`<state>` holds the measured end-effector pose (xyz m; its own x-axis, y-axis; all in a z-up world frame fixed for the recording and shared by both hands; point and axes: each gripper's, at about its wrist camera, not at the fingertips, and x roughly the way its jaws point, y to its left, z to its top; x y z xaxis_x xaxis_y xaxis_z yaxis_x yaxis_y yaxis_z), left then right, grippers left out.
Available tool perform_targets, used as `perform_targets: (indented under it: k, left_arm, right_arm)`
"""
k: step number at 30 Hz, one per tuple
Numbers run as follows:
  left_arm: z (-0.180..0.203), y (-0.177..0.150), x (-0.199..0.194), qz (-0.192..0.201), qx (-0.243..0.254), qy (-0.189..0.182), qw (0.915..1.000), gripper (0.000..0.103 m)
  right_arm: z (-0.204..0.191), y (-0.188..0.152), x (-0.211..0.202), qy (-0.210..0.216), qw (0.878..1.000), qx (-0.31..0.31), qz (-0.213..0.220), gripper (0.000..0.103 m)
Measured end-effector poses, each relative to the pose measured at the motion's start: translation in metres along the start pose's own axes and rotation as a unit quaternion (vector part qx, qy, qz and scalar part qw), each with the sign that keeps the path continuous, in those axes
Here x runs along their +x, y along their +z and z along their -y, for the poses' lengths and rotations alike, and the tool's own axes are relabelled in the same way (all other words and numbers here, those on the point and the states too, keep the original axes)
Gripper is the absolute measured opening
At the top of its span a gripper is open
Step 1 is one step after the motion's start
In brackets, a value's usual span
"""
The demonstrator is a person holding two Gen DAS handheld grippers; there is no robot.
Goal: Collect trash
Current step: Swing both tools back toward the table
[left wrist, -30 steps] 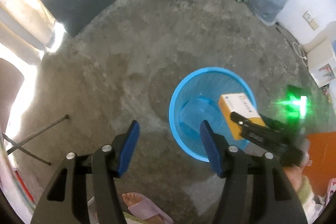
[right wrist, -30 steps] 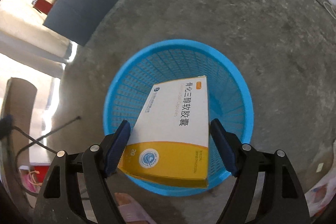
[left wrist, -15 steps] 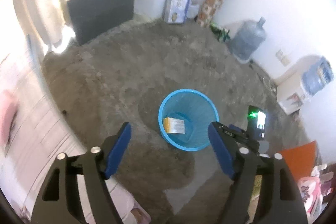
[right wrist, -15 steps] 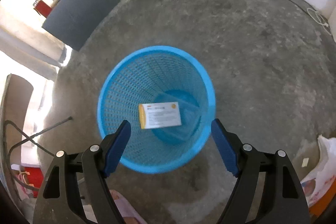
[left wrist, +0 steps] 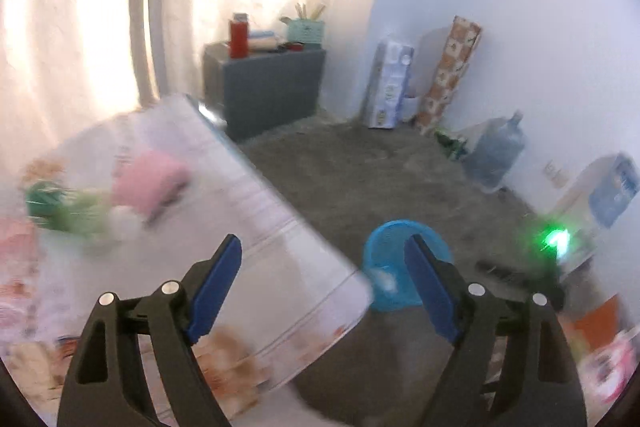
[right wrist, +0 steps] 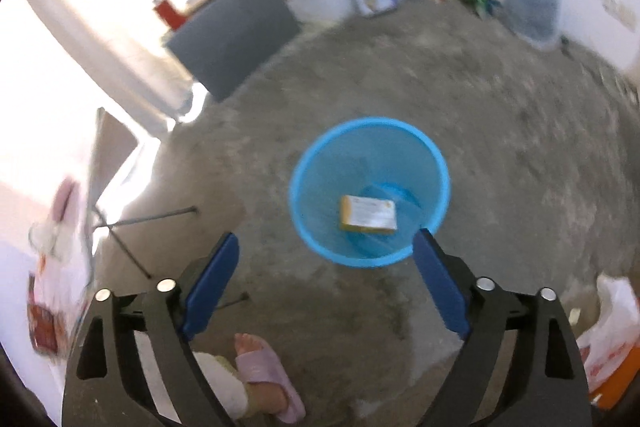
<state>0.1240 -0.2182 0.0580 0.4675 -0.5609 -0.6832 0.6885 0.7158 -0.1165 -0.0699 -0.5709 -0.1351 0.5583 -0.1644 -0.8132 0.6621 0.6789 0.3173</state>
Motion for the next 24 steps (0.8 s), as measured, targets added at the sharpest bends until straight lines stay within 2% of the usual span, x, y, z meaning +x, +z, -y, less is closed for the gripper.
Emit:
perform_targets:
  k: [2, 5, 11, 15, 20, 24]
  left_arm:
    - [-0.01, -0.013, -0.009, -0.015, 0.004, -0.003, 0.9999, 0.082]
    - [-0.025, -0.033, -0.018, -0.033, -0.016, -0.027, 0.999, 0.083]
    - [-0.062, -0.071, -0.048, -0.001, -0.074, -0.02, 0.9971, 0.092]
    - [-0.098, -0.089, -0.072, 0.026, -0.123, 0.006, 0.9921, 0.097]
    - [-0.15, -0.112, -0.104, 0.066, -0.179, 0.059, 0.98, 0.097]
    - [-0.181, -0.13, -0.116, 0.077, -0.21, 0.082, 0.9712, 0.097]
  right_arm:
    - [-0.027, 0.0, -0.013, -0.006, 0.999, -0.033, 0.014, 0.09]
    - [-0.068, 0.002, -0.028, -0.011, 0.996, -0.08, 0.03, 0.094]
    - [-0.151, -0.003, -0.04, -0.045, 0.982, -0.18, 0.04, 0.095]
    - [-0.202, -0.014, -0.046, -0.04, 0.97, -0.232, 0.055, 0.095]
    - [-0.255, -0.027, -0.054, -0.002, 0.958, -0.271, 0.094, 0.095]
    - [-0.291, -0.031, -0.051, 0.089, 0.952, -0.283, 0.072, 0.095]
